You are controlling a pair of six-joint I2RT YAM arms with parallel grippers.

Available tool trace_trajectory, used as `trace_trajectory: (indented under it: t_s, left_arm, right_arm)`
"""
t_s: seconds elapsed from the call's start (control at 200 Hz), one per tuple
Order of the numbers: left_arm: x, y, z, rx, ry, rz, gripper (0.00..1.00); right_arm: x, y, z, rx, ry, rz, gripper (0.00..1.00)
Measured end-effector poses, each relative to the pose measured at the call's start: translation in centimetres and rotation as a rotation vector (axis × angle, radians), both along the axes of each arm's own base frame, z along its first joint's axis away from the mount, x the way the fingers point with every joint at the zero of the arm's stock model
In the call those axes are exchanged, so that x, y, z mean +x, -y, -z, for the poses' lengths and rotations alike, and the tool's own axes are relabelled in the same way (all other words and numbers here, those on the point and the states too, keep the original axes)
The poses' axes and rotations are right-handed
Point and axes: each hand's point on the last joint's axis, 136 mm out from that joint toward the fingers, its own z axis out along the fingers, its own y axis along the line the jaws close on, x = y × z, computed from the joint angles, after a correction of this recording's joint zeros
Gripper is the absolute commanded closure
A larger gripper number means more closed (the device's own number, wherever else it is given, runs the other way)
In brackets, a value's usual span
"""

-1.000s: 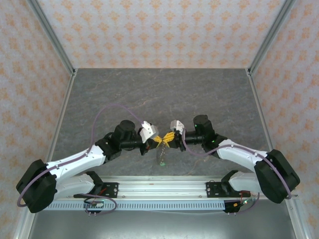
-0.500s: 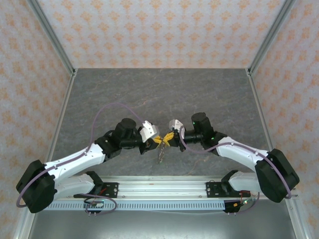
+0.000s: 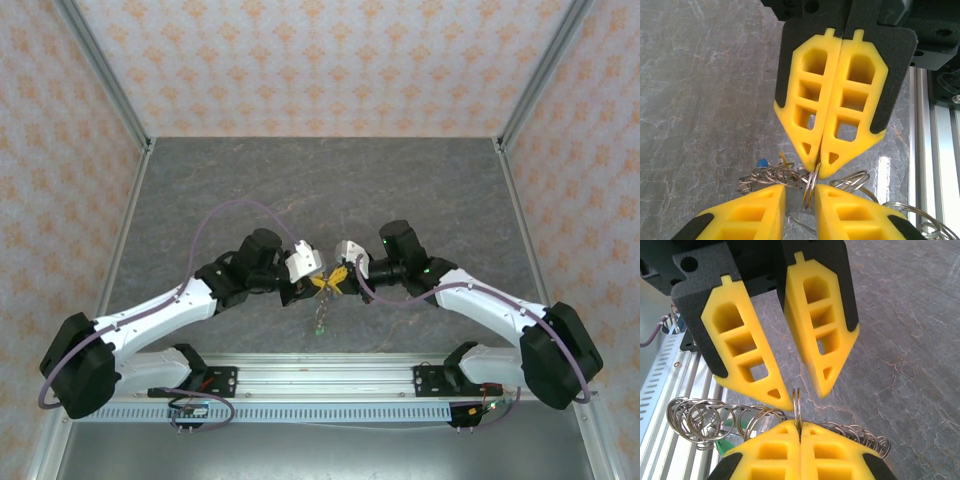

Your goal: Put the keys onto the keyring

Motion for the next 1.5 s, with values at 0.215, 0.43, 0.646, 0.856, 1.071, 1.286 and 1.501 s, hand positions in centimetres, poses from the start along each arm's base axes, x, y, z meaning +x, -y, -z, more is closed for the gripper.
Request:
trace_trajectory:
  t_s: [0.215, 0.43, 0.646, 0.856, 1.071, 1.286, 1.501]
  left_arm:
    - [-0.3, 0.5, 0.3, 0.010, -0.027, 0.041, 1.00]
    - [0.0, 0.6, 0.2, 0.013, -0.028, 0.040, 1.00]
    - [0.3, 0.2, -0.2, -0.115, -0.048, -0.020, 1.00]
    - [0.5, 0.1, -0.7, -0.182, -0.077, -0.053, 1.00]
    - [0.7, -0.3, -1.0, -0.198, -0.066, -0.075, 0.99]
    - [0.6, -0.7, -1.0, -0.147, -0.035, -0.063, 0.78]
    - [0.8, -0.9, -1.4, -0.087, -0.010, -0.044, 0.74]
  right_arm:
    - [0.0, 0.0, 0.0, -0.005, 0.002, 0.001, 1.00]
    - [0.4, 0.2, 0.0, -0.015, 0.018, 0.024, 0.95]
    - [0.7, 0.1, -0.1, 0.053, 0.033, 0.054, 0.88]
    - [0.9, -0.8, 0.6, 0.123, -0.030, 0.047, 0.91]
    - [1.2, -1.0, 0.2, 0.149, -0.050, 0.053, 1.00]
    - [0.9, -0.8, 0.2, 0.099, -0.038, 0.043, 1.00]
    - [0.9, -0.5, 0.3, 0.004, -0.001, 0.020, 1.00]
